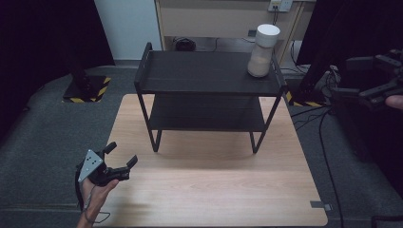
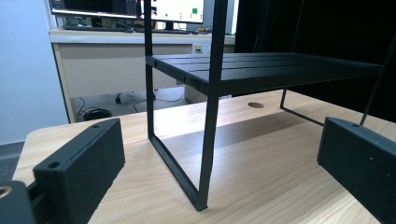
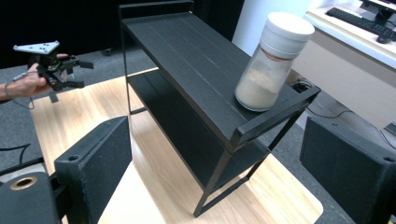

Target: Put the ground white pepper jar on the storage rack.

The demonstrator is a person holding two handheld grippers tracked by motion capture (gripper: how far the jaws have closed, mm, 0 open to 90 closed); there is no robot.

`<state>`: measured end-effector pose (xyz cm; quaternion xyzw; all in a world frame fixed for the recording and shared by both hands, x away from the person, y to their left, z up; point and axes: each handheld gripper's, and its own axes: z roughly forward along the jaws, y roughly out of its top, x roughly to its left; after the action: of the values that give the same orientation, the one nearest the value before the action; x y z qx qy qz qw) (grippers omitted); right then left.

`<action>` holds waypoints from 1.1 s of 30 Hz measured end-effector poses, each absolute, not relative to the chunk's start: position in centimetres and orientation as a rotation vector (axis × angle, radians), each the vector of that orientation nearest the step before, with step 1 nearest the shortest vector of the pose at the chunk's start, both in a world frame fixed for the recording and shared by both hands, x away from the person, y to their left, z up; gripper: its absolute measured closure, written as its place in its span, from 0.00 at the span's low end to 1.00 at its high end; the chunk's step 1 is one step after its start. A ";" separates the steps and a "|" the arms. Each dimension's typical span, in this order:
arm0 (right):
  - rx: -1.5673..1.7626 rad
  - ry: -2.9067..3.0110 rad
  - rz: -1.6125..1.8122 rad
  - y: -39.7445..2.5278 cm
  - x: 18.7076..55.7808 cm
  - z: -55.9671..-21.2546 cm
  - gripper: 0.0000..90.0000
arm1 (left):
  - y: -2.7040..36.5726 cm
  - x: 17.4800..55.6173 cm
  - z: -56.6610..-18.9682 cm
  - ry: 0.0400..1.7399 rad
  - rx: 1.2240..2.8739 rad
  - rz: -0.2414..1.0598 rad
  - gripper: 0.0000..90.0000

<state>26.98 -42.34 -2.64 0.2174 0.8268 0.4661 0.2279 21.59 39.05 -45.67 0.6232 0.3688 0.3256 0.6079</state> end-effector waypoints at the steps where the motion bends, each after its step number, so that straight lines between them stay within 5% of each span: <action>1: 0.599 2.277 1.284 -42.3 27.0 -2.6 0.10 | 39.0 21.6 -45.7 0.852 1.440 0.753 0.00; 33: 0.635 2.251 1.292 -42.3 27.3 -3.9 0.10 | 38.8 21.6 -45.6 0.838 1.459 0.762 0.00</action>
<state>27.27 -42.28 -3.88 0.2312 0.8194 0.4702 0.2325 21.62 38.75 -45.56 0.6301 0.3621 0.3291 0.6029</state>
